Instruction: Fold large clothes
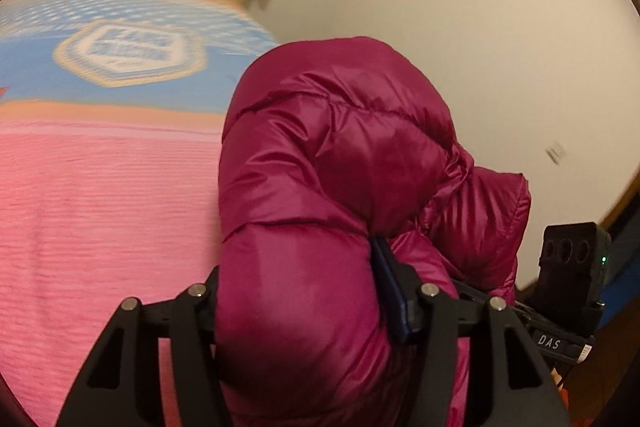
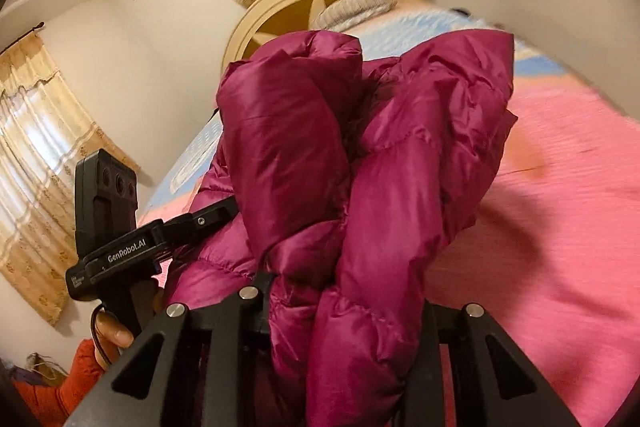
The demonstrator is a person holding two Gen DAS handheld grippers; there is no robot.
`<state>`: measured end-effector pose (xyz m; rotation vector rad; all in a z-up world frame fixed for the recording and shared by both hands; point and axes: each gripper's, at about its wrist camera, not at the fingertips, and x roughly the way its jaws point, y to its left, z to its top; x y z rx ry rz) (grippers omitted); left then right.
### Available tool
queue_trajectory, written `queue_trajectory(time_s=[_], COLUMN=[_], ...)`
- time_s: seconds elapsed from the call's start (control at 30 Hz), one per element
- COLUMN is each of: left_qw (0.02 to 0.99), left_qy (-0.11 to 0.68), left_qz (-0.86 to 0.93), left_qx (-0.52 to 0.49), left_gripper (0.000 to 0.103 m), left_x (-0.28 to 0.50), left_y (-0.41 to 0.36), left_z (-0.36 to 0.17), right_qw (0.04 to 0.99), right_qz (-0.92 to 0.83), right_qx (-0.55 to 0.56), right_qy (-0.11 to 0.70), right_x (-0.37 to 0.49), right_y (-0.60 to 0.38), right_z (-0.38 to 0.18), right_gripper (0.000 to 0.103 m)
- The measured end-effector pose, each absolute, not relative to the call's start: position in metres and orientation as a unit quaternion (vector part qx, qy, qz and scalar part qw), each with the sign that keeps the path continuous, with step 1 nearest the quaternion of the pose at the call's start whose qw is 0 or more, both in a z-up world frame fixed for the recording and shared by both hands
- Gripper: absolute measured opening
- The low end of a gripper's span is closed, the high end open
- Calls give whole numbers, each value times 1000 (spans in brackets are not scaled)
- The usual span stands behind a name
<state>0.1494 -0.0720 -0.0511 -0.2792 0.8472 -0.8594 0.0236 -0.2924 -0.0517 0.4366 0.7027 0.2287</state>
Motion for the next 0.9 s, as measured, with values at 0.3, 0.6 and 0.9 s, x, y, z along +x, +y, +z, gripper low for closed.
queue_trajectory(time_s=[0.3,0.6,0.9], left_qw=[768,781,803], left_qy=[402,409,429], left_qz=[-488,-472,-407], left_qx=[-98,-6,71], left_gripper=[60,60,61], left_x=[105,94,81], left_y=[-209,-313,-357], left_z=[-35,-43,-73], right_qw=[930,919,889], right_qz=[-3,-61,-51], right_qx=[182,220,283], right_qy=[320,322,356], right_x=[-70,-88,-62], right_y=[-388,-490,-560], right_z=[-15,-41,-96], right_gripper=[30,30,30])
